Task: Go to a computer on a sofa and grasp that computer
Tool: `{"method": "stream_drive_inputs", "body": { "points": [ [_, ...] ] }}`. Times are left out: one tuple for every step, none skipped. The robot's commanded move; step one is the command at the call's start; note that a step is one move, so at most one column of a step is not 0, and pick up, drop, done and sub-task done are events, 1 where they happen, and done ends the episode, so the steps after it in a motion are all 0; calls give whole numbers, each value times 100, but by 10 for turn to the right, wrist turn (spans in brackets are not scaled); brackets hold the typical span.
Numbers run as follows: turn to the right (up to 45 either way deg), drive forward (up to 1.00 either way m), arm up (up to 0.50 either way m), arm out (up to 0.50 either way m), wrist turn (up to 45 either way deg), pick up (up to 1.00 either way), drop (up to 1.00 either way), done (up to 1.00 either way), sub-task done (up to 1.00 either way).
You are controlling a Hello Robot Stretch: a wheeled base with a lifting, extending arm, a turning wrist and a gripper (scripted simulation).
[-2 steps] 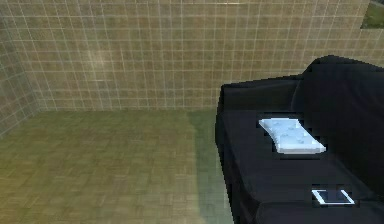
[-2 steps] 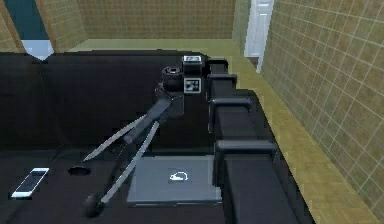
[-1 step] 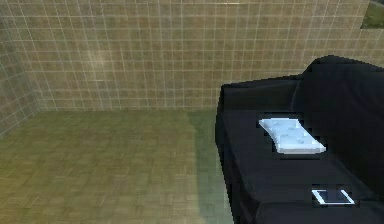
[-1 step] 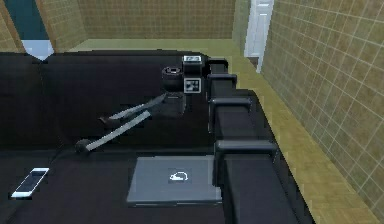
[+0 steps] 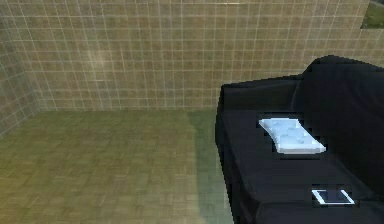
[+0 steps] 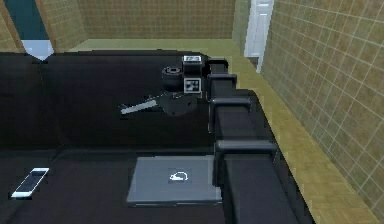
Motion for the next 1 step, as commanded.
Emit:
{"method": "stream_drive_inputs", "body": {
  "points": [
    [0,0,0,0,270,0,0,0,0]
  ]
}}
